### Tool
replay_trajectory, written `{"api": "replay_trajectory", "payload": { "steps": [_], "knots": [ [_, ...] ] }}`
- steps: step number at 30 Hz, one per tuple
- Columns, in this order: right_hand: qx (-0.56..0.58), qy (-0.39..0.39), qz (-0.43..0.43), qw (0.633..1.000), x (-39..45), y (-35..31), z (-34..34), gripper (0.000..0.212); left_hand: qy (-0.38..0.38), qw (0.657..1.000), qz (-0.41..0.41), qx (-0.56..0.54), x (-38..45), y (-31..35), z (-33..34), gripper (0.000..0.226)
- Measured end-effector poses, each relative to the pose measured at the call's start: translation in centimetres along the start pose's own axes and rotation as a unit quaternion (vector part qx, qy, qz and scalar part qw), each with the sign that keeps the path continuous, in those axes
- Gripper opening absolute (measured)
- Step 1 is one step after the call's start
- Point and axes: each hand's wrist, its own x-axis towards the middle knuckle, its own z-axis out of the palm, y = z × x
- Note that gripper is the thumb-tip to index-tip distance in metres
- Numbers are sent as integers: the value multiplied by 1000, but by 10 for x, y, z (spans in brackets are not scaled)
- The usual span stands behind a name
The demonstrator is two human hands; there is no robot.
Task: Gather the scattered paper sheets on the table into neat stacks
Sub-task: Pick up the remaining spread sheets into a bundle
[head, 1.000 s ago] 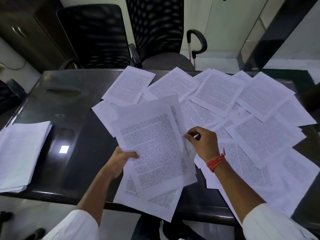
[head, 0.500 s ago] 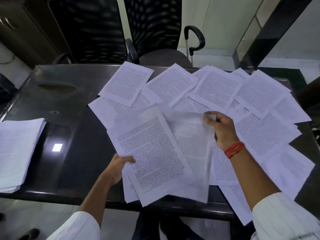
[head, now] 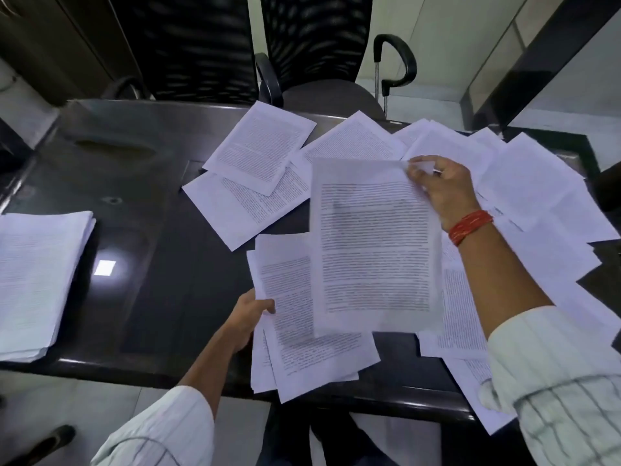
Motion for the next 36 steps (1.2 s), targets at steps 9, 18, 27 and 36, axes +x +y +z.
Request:
{"api": "replay_trajectory", "payload": {
  "steps": [9, 18, 27, 36],
  "knots": [
    [-123, -107, 34, 986, -47, 62, 93, 9, -40, 976, -82, -198, 10, 6, -14, 75],
    [-135, -17, 105, 985, -83, 125, 125, 41, -68, 994, -3, -91, 24, 14, -1, 36],
    [71, -30, 215, 974, -95, 103, 97, 58, -136, 979, 129, -77, 45, 85, -28, 46],
    [111, 108, -59, 986, -107, 29, 119, 23, -118, 936, 322, -84, 25, 156, -26, 43]
  ]
}}
